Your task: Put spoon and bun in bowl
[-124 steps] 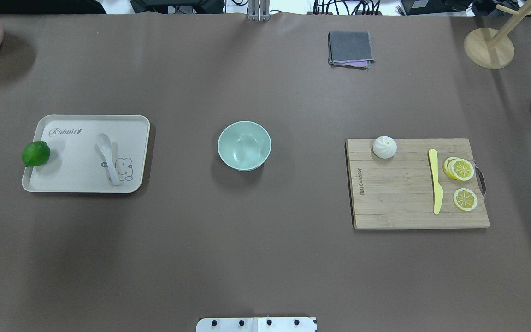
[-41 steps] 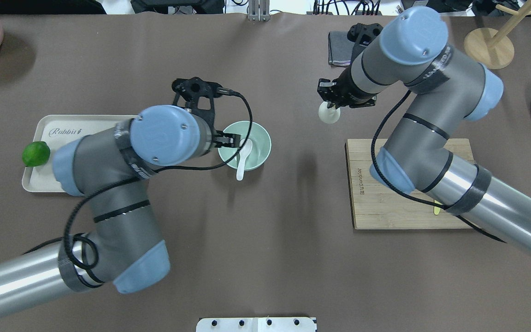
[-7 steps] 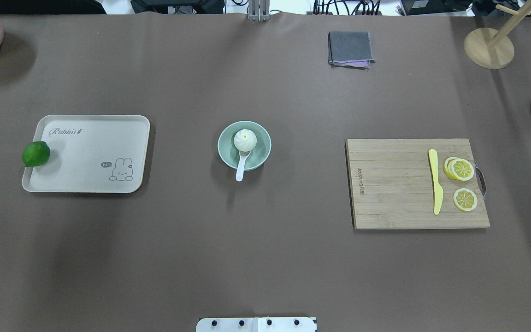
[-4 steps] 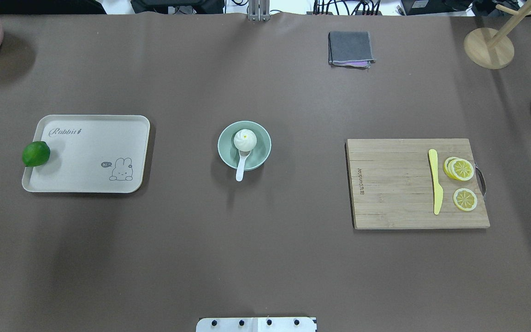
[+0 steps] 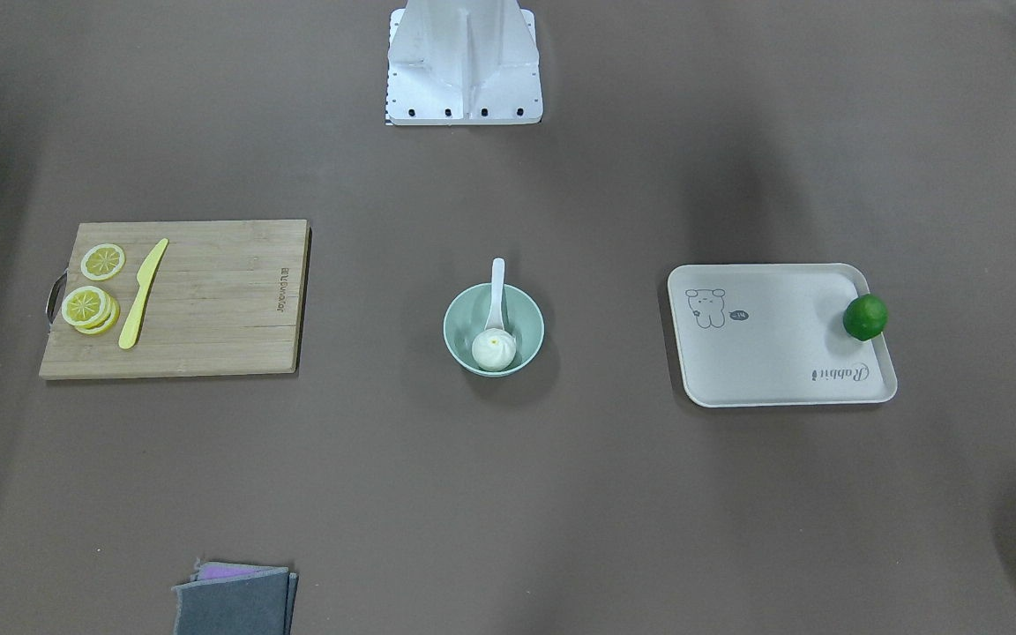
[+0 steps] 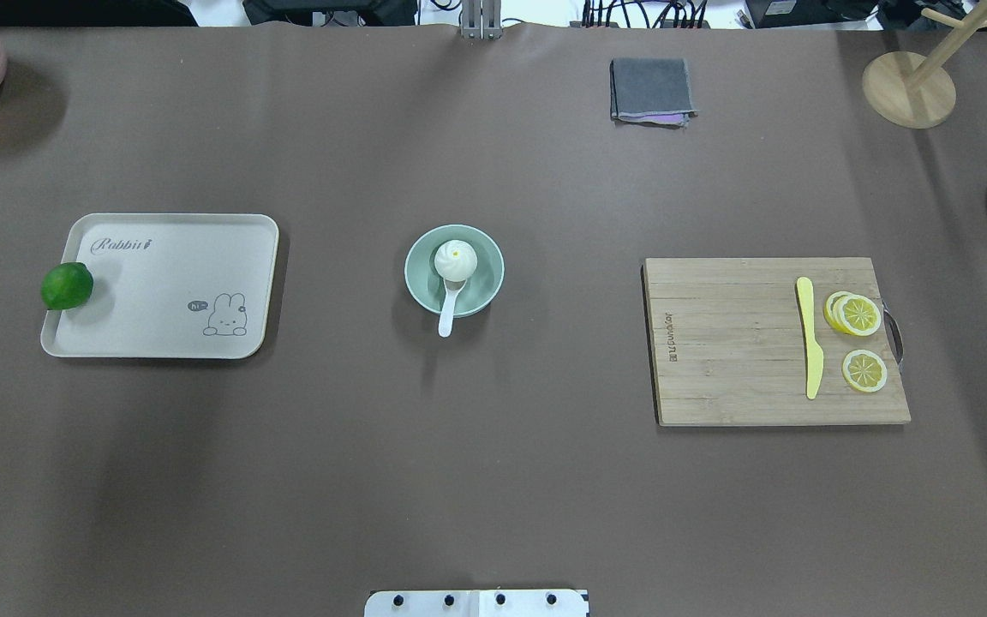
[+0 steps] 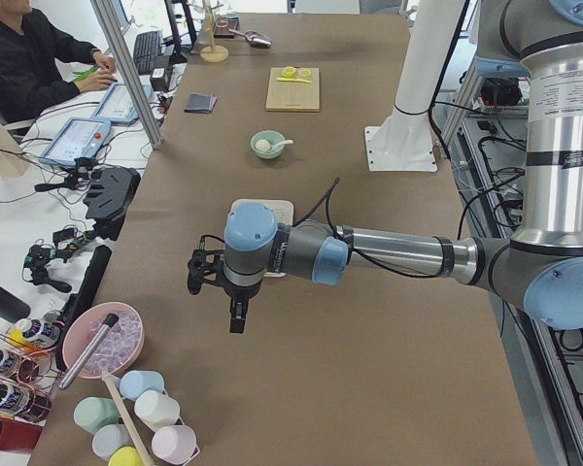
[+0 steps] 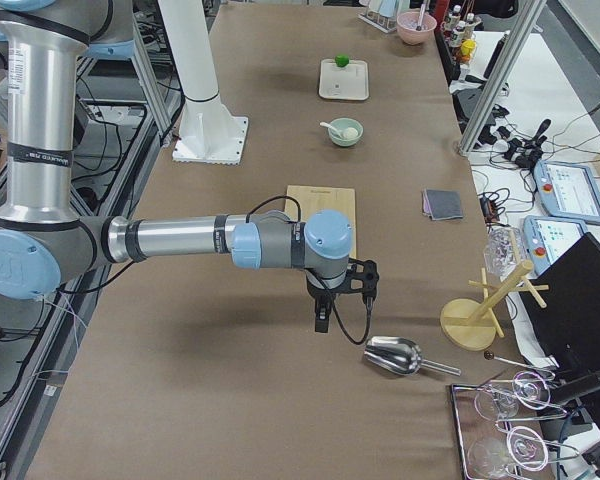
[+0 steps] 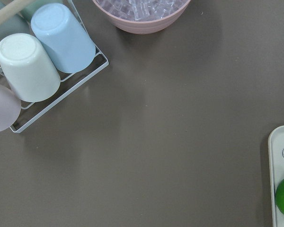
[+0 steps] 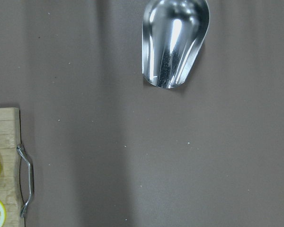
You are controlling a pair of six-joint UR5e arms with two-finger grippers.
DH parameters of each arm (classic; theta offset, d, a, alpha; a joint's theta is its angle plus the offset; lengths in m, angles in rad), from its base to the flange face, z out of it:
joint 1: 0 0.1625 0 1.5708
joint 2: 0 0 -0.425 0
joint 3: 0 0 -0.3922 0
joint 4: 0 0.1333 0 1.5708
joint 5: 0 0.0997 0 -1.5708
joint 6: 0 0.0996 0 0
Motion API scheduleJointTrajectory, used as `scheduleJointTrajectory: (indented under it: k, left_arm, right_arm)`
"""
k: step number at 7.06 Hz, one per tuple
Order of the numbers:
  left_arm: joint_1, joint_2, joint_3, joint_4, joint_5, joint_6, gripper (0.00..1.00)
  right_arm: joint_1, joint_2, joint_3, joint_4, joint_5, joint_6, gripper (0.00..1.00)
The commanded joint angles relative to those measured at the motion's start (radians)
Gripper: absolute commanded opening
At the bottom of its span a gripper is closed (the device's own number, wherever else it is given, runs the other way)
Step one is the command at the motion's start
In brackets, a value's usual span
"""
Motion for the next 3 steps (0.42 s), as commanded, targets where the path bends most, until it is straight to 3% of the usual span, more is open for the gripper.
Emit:
scheduleJointTrajectory:
  k: [1,3]
  left_arm:
    - [0.001,0.007,-0.002,-0.001,0.000,0.000,0.98]
    - [0.000,0.005,-0.004,-0.001,0.000,0.000,0.98]
  right_arm:
    - [0.000,-0.002,-0.002,0.001,0.000,0.000,1.00]
    - [0.000,-0.011,0.000,0.002,0.002,0.000,1.00]
